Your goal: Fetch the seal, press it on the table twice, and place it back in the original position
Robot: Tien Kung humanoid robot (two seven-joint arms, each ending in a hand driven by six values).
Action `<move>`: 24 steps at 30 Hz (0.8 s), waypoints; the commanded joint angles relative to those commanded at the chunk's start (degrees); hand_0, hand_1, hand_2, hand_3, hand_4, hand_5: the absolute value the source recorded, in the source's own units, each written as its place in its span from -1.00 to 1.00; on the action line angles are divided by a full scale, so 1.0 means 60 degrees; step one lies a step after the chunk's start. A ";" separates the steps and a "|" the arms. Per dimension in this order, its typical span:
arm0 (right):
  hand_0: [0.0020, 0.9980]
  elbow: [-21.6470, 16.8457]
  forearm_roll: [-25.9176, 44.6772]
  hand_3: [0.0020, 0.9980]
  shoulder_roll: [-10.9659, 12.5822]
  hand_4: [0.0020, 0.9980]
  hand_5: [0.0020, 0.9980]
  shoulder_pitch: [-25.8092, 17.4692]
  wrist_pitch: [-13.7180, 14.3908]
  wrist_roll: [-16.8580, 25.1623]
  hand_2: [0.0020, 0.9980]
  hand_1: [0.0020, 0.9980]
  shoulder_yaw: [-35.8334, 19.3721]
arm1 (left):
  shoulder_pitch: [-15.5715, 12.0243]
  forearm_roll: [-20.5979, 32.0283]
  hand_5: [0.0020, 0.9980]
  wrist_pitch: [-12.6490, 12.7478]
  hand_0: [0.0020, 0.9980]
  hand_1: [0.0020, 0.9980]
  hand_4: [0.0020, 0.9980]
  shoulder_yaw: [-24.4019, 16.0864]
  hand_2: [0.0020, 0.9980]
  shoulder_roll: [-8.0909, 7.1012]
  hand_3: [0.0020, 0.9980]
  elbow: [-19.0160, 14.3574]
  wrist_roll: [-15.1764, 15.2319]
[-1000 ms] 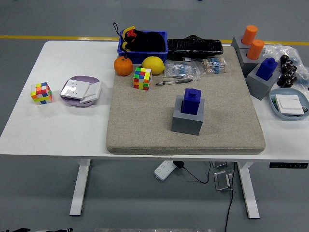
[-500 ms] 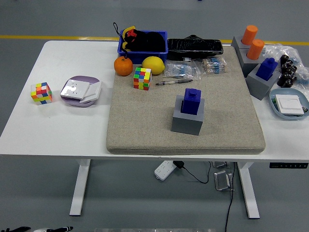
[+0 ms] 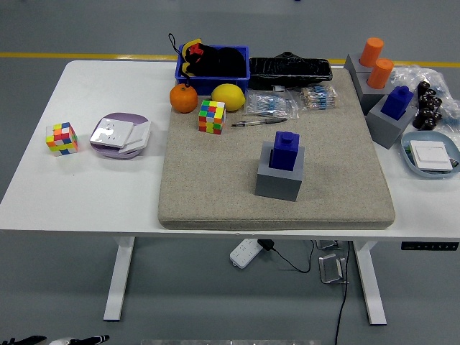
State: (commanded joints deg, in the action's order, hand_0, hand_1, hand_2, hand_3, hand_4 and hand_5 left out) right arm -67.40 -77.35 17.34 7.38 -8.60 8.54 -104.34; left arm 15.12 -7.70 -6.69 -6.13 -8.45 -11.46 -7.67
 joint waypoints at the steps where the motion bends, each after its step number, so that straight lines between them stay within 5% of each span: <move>1: 0.72 -0.0007 0.0007 0.47 0.0002 0.98 -0.37 -0.0012 -0.0005 -0.0003 0.51 0.53 -0.0009 | 0.0000 0.0010 -0.18 0.0001 0.63 0.63 0.58 0.0021 0.58 -0.0006 0.67 0.0001 0.0002; 24: 0.71 -0.0182 0.0308 0.45 0.0082 1.00 -0.34 -0.0184 -0.0583 0.0007 0.48 0.52 -0.0311 | -0.0041 0.0043 -0.18 -0.0060 0.63 0.63 0.58 0.0088 0.58 -0.0017 0.67 -0.0002 0.0011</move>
State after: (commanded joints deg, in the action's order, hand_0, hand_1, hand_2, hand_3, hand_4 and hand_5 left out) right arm -68.50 -75.50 17.83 6.28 -12.10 8.58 -106.21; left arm 14.88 -7.44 -7.05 -5.60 -8.55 -11.47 -7.60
